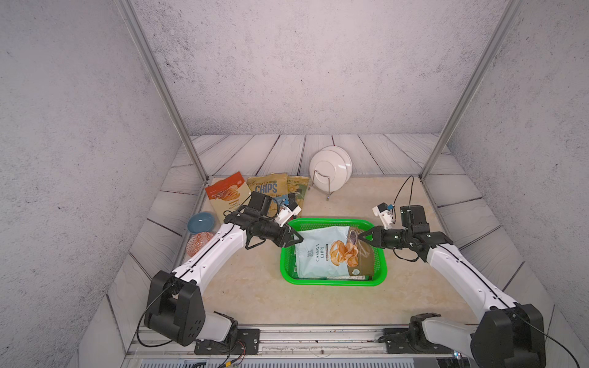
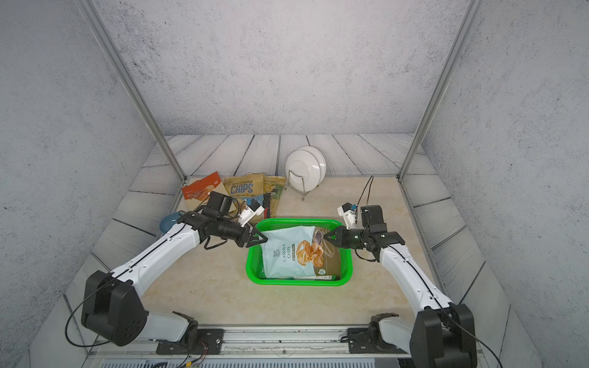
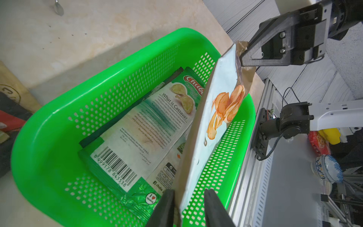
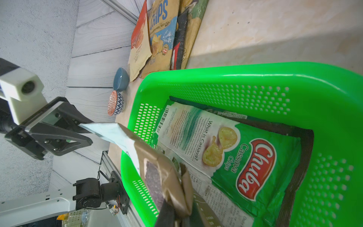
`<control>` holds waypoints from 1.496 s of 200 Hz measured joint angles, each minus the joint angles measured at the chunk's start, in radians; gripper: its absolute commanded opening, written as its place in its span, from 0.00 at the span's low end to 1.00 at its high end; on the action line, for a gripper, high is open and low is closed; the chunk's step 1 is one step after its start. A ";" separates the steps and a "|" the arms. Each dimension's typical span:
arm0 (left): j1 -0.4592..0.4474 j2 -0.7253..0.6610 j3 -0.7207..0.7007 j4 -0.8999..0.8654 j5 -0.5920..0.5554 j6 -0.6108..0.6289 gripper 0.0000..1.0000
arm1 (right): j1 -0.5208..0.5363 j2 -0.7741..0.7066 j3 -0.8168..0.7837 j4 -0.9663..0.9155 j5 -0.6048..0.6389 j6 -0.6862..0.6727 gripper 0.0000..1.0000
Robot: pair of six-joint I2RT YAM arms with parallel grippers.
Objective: Put the potato chips into the basket
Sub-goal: Place the potato chip in the basket.
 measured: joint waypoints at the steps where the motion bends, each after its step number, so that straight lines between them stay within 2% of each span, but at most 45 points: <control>1: 0.000 0.000 0.000 -0.001 -0.001 0.001 0.38 | 0.001 0.001 0.000 0.000 0.000 0.000 0.00; 23: 0.000 -0.011 0.000 -0.008 -0.032 0.024 0.54 | 0.022 0.042 0.000 0.001 0.003 0.000 0.00; 39: 0.000 -0.035 0.000 -0.010 -0.072 0.031 0.69 | 0.032 0.072 0.000 0.001 0.010 0.003 0.00; 46: 0.000 -0.050 0.001 -0.011 -0.091 0.031 0.73 | 0.035 0.081 0.001 0.002 0.019 0.005 0.06; 65: 0.002 -0.090 0.004 -0.015 -0.141 0.042 0.74 | 0.036 0.086 0.003 0.003 0.055 0.012 0.28; 78: 0.007 -0.113 0.007 -0.020 -0.171 0.045 0.75 | 0.038 0.086 0.010 -0.008 0.095 0.016 0.39; 88: 0.013 -0.126 0.009 -0.026 -0.191 0.047 0.80 | 0.039 0.086 0.020 -0.025 0.132 0.010 0.47; 105: 0.026 -0.142 0.011 -0.034 -0.227 0.054 0.82 | 0.040 0.084 0.048 -0.070 0.206 0.019 0.57; 121: 0.034 -0.148 0.011 -0.037 -0.260 0.059 0.90 | 0.040 0.077 0.086 -0.109 0.284 0.022 0.64; 142: 0.037 -0.147 0.011 -0.040 -0.294 0.072 0.90 | 0.041 0.046 0.132 -0.149 0.385 0.030 0.65; 164: 0.036 -0.120 0.034 -0.062 -0.297 0.097 0.82 | 0.041 0.001 0.148 -0.154 0.416 0.036 0.62; 187: 0.029 -0.064 0.065 -0.076 -0.282 0.125 0.75 | 0.043 -0.017 0.147 -0.134 0.352 0.062 0.62; 233: 0.011 0.001 0.070 -0.089 -0.289 0.156 0.76 | 0.094 0.021 0.090 -0.021 0.227 0.110 0.62; 273: 0.028 -0.022 0.068 -0.088 -0.433 0.167 0.81 | 0.111 0.025 0.001 0.097 0.175 0.140 0.62; 299: 0.106 -0.034 0.070 -0.073 -0.516 0.165 0.81 | 0.112 0.024 -0.003 0.138 0.173 0.142 0.62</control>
